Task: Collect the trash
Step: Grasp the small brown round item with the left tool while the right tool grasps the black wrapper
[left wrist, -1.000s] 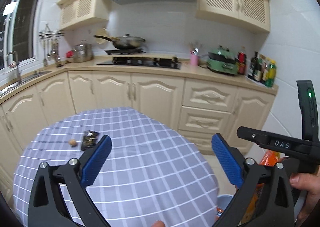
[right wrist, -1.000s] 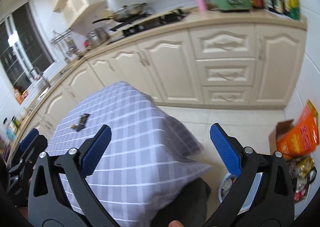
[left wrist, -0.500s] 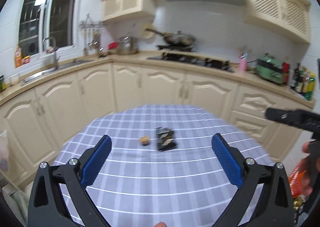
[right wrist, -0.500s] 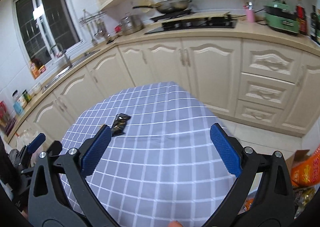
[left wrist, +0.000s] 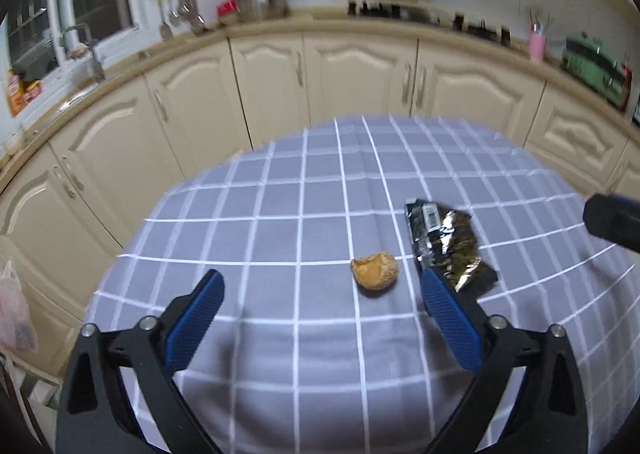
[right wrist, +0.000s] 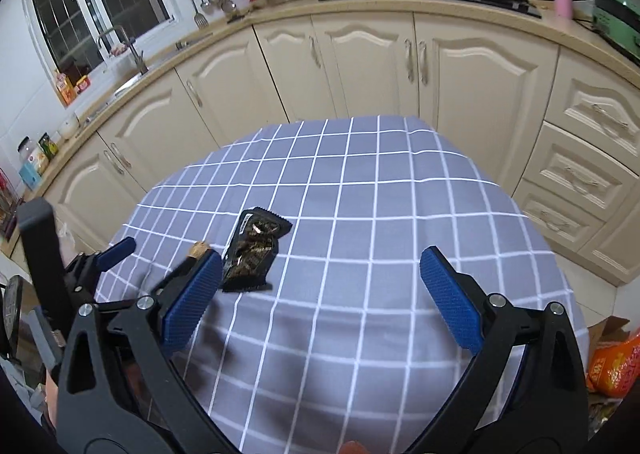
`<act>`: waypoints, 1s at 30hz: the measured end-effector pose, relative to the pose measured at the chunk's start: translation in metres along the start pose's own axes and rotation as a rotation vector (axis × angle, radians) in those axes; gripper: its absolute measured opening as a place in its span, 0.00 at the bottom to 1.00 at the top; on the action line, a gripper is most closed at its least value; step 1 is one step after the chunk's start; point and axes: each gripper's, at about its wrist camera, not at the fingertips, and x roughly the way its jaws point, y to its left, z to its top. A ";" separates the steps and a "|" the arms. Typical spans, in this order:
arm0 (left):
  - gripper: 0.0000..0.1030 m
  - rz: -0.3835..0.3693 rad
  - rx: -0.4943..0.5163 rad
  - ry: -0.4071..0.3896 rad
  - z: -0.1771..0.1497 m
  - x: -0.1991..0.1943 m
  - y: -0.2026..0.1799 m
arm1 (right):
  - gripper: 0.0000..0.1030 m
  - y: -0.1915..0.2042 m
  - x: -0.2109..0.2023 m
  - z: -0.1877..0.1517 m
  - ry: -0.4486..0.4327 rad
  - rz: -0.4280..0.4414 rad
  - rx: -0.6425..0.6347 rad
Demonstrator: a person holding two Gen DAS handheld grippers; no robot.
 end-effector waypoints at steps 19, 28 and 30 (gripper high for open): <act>0.20 -0.042 -0.227 -0.062 -0.009 -0.009 0.069 | 0.59 0.090 0.080 -0.016 0.098 -0.086 -0.271; 0.20 -0.100 -0.227 -0.075 -0.006 -0.015 0.064 | 0.29 0.072 0.058 -0.027 0.060 -0.078 -0.229; 0.20 -0.115 -0.210 -0.085 -0.006 -0.018 0.056 | 0.28 0.065 0.046 -0.031 0.048 -0.063 -0.198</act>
